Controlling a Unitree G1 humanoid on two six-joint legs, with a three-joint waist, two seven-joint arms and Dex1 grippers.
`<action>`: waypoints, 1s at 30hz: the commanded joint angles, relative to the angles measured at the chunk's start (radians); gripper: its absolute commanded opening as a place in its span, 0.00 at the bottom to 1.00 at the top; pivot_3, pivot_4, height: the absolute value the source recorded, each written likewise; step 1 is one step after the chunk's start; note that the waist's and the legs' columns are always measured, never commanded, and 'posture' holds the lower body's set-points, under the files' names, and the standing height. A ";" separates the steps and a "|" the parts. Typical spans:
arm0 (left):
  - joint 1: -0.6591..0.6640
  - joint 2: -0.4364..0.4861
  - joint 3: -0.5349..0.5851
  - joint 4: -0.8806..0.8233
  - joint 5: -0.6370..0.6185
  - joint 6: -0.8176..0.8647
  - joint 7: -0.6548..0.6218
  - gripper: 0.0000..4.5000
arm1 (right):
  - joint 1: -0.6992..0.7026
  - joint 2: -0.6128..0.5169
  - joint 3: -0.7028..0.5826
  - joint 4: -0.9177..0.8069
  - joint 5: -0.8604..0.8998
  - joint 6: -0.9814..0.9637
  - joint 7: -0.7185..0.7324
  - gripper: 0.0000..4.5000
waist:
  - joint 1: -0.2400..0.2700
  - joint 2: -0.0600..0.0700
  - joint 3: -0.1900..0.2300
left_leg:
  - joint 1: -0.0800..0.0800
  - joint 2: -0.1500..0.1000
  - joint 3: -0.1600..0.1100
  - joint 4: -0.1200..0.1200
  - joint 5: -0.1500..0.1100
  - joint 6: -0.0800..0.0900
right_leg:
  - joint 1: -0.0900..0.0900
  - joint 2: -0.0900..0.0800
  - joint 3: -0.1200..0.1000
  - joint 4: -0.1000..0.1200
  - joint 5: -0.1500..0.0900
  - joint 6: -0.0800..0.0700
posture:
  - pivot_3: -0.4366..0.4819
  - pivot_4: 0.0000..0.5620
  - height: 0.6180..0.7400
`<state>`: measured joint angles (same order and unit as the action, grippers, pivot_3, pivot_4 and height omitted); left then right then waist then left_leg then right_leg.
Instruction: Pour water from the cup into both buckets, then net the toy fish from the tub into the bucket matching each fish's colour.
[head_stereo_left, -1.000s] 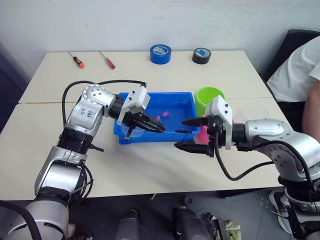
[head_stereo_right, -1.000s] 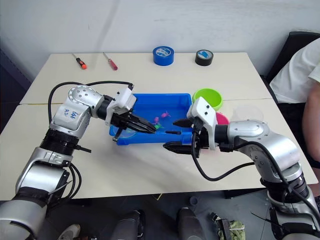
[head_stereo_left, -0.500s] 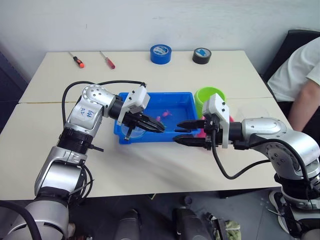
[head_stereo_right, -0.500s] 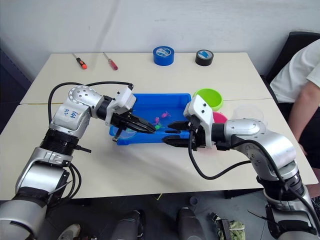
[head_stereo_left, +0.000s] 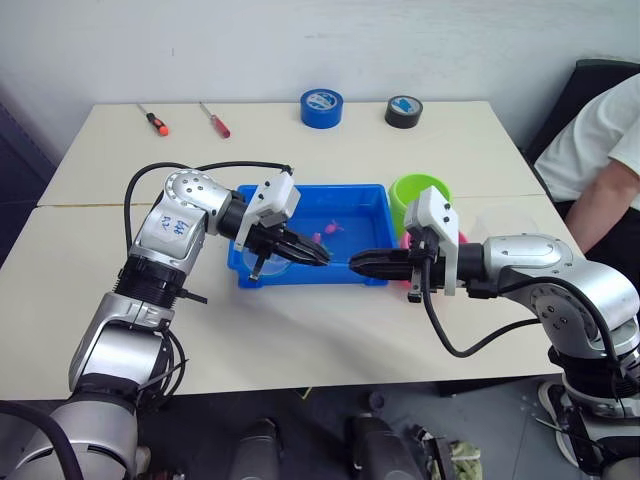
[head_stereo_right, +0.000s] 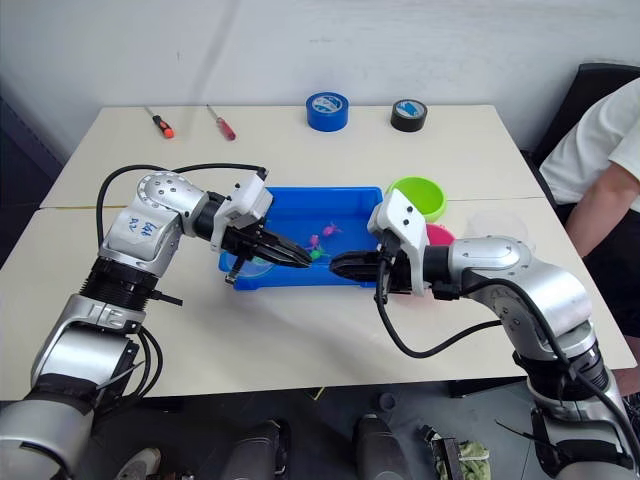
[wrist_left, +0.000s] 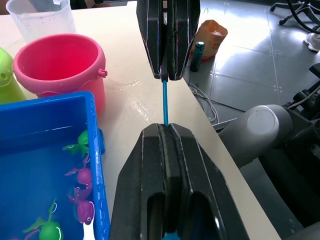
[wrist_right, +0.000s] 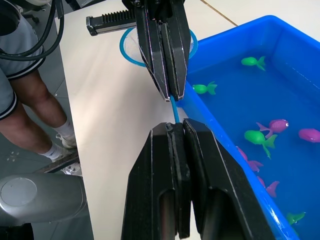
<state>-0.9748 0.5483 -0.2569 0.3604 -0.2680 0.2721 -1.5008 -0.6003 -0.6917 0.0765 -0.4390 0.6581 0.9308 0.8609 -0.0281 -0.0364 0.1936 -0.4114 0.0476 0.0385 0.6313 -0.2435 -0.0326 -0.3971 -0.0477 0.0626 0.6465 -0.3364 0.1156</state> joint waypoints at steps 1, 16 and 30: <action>-0.034 0.008 0.013 -0.005 0.003 -0.015 -0.028 0.00 | -0.012 -0.001 0.006 -0.024 0.009 -0.015 0.015 0.01 | 0.000 0.000 0.000 | 0.000 0.000 0.000 0.000 0.000 0.000 | 0.000 0.000 0.000 0.000 0.000 0.000 | 0.48 0.27 0.95; -0.116 0.129 0.241 0.038 -0.081 0.146 0.109 0.77 | -0.012 -0.011 0.011 0.003 -0.023 -0.064 0.024 0.00 | -0.003 0.000 0.000 | 0.000 0.001 0.000 0.000 0.000 0.000 | -0.001 0.001 0.000 0.001 0.000 0.000 | 0.48 0.27 0.95; 0.038 0.367 0.396 0.004 -0.097 0.240 0.176 0.77 | -0.076 -0.026 -0.042 0.156 -0.133 -0.124 -0.061 0.00 | -0.004 0.000 0.000 | 0.000 0.001 0.001 0.000 0.000 -0.001 | -0.001 0.000 0.000 0.002 0.000 -0.001 | 0.48 0.27 0.95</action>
<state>-0.9656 0.8922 0.1112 0.4231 -0.3480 0.5126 -1.3313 -0.6492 -0.6994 0.0638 -0.2990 0.5601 0.8479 0.8124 -0.0317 -0.0363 0.1936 -0.4107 0.0487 0.0399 0.6313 -0.2433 -0.0332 -0.3983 -0.0475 0.0624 0.6489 -0.3370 0.1144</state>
